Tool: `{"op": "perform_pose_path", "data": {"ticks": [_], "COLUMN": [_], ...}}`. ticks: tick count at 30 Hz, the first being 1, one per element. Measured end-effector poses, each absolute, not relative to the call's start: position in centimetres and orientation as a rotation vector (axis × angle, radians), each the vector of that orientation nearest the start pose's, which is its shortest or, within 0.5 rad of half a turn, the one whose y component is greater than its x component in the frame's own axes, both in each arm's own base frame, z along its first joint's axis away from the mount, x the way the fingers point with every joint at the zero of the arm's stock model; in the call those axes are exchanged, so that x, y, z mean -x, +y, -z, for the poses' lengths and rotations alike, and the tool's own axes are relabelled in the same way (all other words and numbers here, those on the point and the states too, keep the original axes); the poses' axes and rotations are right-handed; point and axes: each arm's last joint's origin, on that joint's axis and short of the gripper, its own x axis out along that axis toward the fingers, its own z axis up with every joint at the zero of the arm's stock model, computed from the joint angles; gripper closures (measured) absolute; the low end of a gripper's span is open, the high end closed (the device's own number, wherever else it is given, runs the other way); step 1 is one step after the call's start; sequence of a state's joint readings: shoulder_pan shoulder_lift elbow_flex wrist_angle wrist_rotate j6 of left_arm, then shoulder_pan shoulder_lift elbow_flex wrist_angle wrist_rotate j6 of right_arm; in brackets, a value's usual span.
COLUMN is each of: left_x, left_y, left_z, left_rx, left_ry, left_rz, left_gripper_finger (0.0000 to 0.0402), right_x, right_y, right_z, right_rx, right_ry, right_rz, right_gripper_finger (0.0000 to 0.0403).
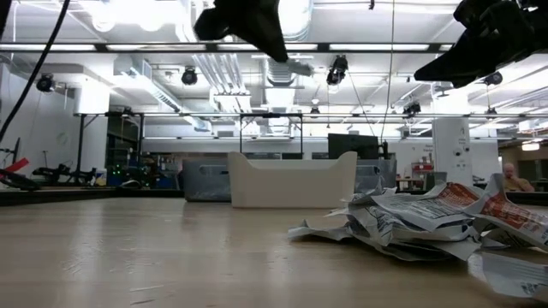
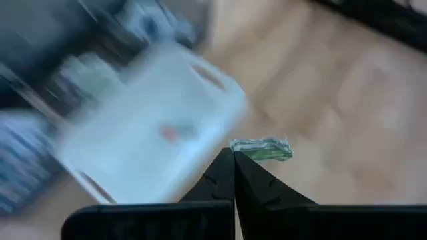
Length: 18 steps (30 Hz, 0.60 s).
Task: Pick & Place First Aid Supplies
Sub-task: Put the green band aid into the middle black bin
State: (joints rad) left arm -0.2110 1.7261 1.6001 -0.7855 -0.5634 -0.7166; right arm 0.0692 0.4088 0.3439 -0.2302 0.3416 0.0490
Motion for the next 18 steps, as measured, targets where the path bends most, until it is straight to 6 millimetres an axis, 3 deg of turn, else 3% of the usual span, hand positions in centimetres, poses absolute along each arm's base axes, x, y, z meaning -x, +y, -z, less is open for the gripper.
{"op": "perform_pose_path", "data": {"ticks": [4, 8, 13, 18], "left_x": [-36.6, -37.2, -37.5, -37.3], "left_y": [-1.9, 3.1, 9.7, 15.3], "left_z": [-34.4, -35.1, -34.8, -32.7], "left_rx": [0.213, 0.157, 0.187, 0.257], "left_ry": [0.614, 0.611, 0.603, 0.647], "left_rz": [-0.679, -0.716, -0.708, -0.733], "left_gripper_finger": [0.0401, 0.0401, 0.0401, 0.0401], "right_x": [-11.7, -11.7, -11.7, -11.7], "right_y": [-0.2, -0.2, -0.2, -0.2], "right_z": [-22.5, -22.5, -22.5, -22.5], "right_rx": [0.012, 0.013, 0.033, 0.038], "right_ry": [0.283, 0.283, 0.286, 0.287], "right_rz": [0.277, 0.278, 0.275, 0.274], "right_gripper_finger": [0.0351, 0.0351, 0.0351, 0.0351]}}
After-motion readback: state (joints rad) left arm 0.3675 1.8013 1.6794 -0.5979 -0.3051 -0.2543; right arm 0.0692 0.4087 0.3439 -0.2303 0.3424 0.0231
